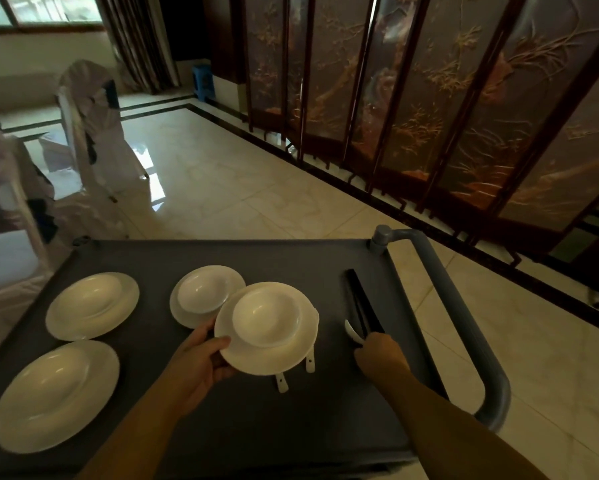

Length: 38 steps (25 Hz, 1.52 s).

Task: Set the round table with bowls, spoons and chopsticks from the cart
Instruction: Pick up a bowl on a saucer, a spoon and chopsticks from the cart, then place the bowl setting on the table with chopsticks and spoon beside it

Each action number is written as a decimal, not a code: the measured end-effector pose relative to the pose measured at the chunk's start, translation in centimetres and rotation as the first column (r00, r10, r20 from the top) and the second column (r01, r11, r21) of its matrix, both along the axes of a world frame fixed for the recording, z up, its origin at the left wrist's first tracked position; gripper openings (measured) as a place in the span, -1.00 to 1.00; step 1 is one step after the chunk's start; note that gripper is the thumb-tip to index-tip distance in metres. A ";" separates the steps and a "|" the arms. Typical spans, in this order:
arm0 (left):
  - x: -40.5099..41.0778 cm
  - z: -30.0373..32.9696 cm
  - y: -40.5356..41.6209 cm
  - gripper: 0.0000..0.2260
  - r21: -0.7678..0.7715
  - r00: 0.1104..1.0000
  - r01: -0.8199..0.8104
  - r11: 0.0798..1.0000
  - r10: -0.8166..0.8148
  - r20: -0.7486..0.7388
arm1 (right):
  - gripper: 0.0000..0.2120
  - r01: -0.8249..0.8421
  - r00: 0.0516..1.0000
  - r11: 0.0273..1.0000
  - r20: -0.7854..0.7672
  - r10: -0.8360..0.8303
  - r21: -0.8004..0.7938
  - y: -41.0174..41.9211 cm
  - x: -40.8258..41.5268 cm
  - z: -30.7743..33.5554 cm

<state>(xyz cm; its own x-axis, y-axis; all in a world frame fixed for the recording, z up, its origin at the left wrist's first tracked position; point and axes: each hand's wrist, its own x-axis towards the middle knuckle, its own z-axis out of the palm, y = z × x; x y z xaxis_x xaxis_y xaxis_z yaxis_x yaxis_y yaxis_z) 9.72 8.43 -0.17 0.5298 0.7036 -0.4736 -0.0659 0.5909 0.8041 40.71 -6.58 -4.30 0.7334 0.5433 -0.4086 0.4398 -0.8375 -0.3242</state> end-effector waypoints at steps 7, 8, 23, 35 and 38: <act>-2.6 0.9 -0.1 -0.55 0.005 0.998 -0.055 0.998 0.055 0.030 | -0.79 -0.135 0.985 0.986 0.119 0.123 0.099 2.8 -2.6 3.8; -3.1 0.9 -0.3 -0.56 -0.004 0.997 -0.069 0.998 0.070 0.036 | -0.80 -0.173 0.978 0.977 0.142 0.155 0.127 3.5 -3.3 4.6; -12.5 5.9 -13.8 -0.64 0.054 0.748 -0.660 0.749 0.662 -0.040 | -0.86 -0.302 0.651 0.715 -0.411 0.638 0.631 7.7 -18.3 11.4; -16.8 6.4 -38.8 -0.67 0.115 0.153 -0.980 0.160 0.986 -0.069 | -0.86 -0.675 0.137 0.455 -0.508 0.851 0.580 -2.7 -32.7 12.0; -17.3 7.5 -45.4 -0.65 0.133 0.003 -0.991 0.015 0.996 -0.090 | -0.86 -0.730 0.005 0.329 -0.476 0.879 0.599 -7.6 -36.6 12.9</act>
